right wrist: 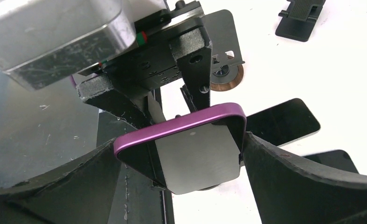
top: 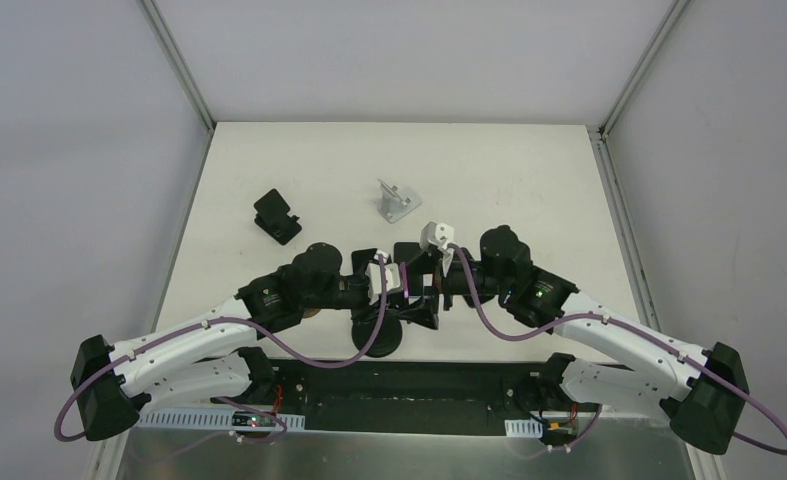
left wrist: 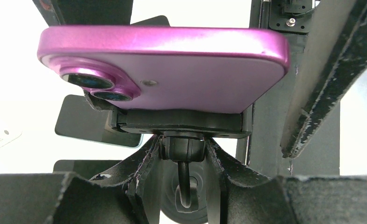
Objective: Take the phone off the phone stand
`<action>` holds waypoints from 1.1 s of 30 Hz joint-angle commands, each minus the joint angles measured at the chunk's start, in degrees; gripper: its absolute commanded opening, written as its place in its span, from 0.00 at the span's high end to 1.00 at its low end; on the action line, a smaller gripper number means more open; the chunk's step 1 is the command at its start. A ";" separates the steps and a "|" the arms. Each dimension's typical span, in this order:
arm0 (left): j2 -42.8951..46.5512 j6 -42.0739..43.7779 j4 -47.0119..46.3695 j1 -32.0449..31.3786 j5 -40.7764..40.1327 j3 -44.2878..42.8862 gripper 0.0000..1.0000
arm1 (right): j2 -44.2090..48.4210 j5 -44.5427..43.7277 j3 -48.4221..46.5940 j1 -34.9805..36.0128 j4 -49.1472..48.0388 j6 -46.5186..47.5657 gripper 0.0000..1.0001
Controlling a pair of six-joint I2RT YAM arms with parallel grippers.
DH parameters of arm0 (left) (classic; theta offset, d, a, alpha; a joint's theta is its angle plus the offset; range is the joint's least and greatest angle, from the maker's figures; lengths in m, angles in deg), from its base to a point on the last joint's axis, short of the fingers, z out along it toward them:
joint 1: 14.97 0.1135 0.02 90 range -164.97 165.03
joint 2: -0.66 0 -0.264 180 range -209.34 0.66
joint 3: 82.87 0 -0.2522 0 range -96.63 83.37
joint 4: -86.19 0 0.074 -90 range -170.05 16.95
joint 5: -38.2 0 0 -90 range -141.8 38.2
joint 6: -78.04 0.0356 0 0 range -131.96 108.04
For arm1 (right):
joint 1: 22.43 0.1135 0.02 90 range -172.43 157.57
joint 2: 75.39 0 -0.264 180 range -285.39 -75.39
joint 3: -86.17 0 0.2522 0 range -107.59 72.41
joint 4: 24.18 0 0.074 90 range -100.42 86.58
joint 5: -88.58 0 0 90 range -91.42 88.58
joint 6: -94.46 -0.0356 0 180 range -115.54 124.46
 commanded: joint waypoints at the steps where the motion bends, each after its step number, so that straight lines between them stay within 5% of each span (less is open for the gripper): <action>1: 0.93 0.89 -5.99 0.07 0.36 -1.31 1.00 | 1.31 4.32 0.98 0.42 -1.37 2.75 0.01; 18: 0.71 0.76 -5.99 0.08 2.47 -1.19 1.00 | -2.59 4.80 -1.67 -0.02 -4.76 2.82 0.01; 33: 0.81 1.04 -5.90 0.05 4.19 -0.96 1.00 | -3.68 14.44 -3.38 -2.74 -3.24 3.03 0.01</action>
